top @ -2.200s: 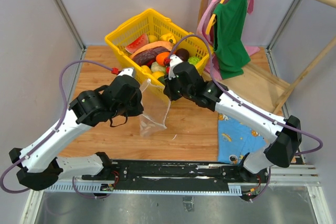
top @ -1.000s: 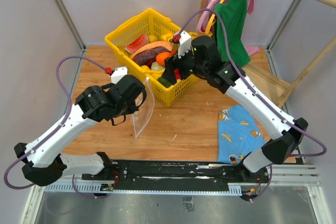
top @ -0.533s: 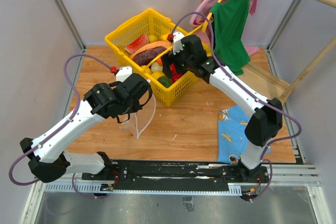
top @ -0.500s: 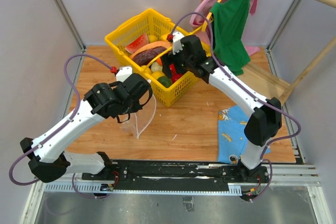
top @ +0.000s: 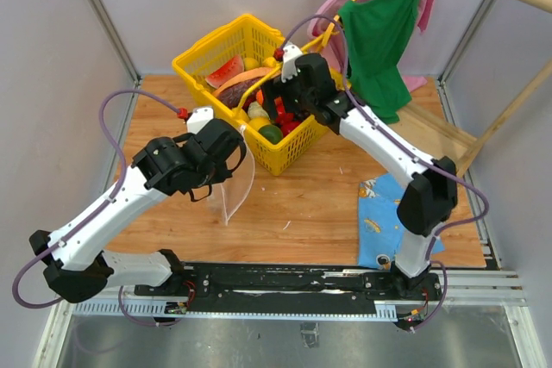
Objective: Place the food in the zip-top bag and seal the zipper
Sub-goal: Pick up the fake fruit from the bin.
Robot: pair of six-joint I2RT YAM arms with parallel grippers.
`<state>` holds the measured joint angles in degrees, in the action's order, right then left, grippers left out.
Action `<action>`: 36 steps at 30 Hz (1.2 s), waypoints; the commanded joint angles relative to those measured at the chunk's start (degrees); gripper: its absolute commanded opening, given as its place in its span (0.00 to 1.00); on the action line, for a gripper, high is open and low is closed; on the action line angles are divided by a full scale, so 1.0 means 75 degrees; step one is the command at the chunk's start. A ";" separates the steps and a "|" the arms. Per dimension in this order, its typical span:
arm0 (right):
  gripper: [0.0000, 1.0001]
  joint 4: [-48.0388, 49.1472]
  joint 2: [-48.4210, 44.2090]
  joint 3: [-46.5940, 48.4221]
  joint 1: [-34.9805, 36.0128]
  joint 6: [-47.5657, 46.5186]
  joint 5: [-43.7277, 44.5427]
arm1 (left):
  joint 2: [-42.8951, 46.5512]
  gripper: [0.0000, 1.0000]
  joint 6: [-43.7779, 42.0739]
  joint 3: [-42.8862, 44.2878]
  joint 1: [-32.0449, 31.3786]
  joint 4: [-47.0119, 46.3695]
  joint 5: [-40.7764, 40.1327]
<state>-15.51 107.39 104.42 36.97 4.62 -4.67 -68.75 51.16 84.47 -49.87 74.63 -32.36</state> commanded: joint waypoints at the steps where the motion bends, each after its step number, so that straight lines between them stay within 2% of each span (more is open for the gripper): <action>1: 0.96 -0.0224 -0.1556 -0.1347 -0.0073 0.0081 -0.0002 | 0.0201 0.00 -0.0131 -0.0049 0.0140 -0.0222 -0.0221; 10: 0.96 -0.1280 -0.3497 -0.2474 -0.0064 -0.0164 0.0334 | 0.0007 0.00 -0.0398 0.0096 0.0285 -0.0201 -0.0198; 17: 0.95 -0.1658 -0.3990 -0.2201 -0.0058 -0.0271 0.0272 | -0.0066 0.00 -0.0393 0.0187 0.0332 0.0049 -0.0134; 23: 0.95 -0.1428 -0.3388 -0.1595 -0.0063 -0.0285 0.0198 | 0.0004 0.00 -0.0314 0.0219 0.0354 0.0268 -0.0199; 32: 0.96 -0.0279 -0.1824 -0.0908 -0.0066 -0.0054 0.0174 | -0.0078 0.00 -0.0347 0.0137 0.0390 0.0123 -0.0105; 36: 0.98 0.0349 -0.1097 -0.0764 -0.0066 -0.0011 0.0521 | -0.0136 0.00 -0.0387 0.0116 0.0406 0.0012 -0.0028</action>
<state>-19.03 95.70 96.33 36.97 3.44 -3.18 -69.19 48.42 84.53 -47.35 75.61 -32.29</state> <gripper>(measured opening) 0.969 0.015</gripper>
